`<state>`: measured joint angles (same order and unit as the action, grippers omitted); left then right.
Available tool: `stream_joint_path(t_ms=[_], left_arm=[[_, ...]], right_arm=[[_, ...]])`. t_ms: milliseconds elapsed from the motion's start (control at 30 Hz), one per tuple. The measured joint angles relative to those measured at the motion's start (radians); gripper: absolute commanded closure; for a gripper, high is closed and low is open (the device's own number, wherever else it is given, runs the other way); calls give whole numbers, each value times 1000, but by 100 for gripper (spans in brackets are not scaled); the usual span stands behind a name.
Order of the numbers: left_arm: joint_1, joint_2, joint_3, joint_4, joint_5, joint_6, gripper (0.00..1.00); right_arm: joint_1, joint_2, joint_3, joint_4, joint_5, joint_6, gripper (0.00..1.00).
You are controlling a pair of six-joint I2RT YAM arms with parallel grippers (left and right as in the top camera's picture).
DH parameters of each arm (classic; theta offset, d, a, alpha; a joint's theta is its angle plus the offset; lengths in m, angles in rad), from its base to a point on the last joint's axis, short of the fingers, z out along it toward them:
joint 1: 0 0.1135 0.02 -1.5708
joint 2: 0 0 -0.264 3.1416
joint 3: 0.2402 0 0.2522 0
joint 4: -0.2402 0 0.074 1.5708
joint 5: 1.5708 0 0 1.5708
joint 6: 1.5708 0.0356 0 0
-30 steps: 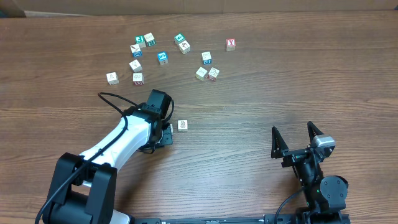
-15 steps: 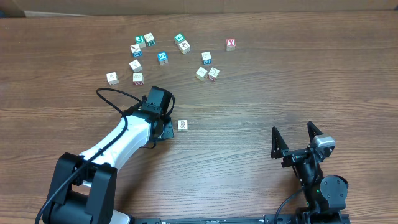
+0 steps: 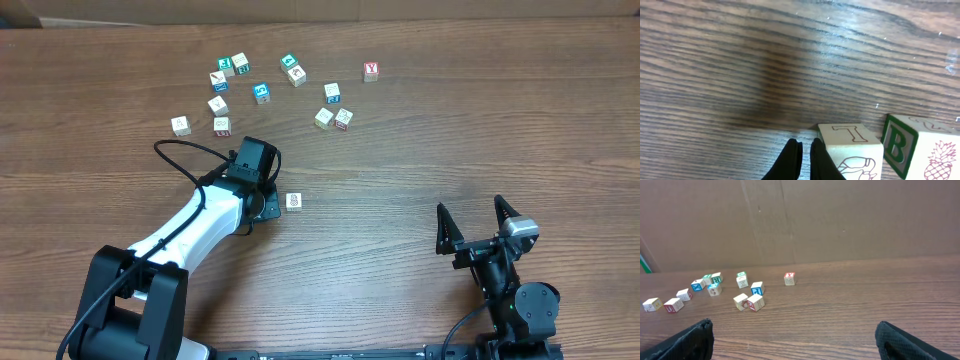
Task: Form a horizontal line
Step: 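Push the I block right against the 2 block with the left gripper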
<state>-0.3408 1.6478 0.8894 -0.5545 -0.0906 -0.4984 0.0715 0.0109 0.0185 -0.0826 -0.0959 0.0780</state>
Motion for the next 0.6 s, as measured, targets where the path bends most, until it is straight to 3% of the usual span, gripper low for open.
stream_joint_path(t_ms=[600], left_arm=[[0,0,0,27,4,-5,95]], right_arm=[[0,0,0,0,0,0,0]])
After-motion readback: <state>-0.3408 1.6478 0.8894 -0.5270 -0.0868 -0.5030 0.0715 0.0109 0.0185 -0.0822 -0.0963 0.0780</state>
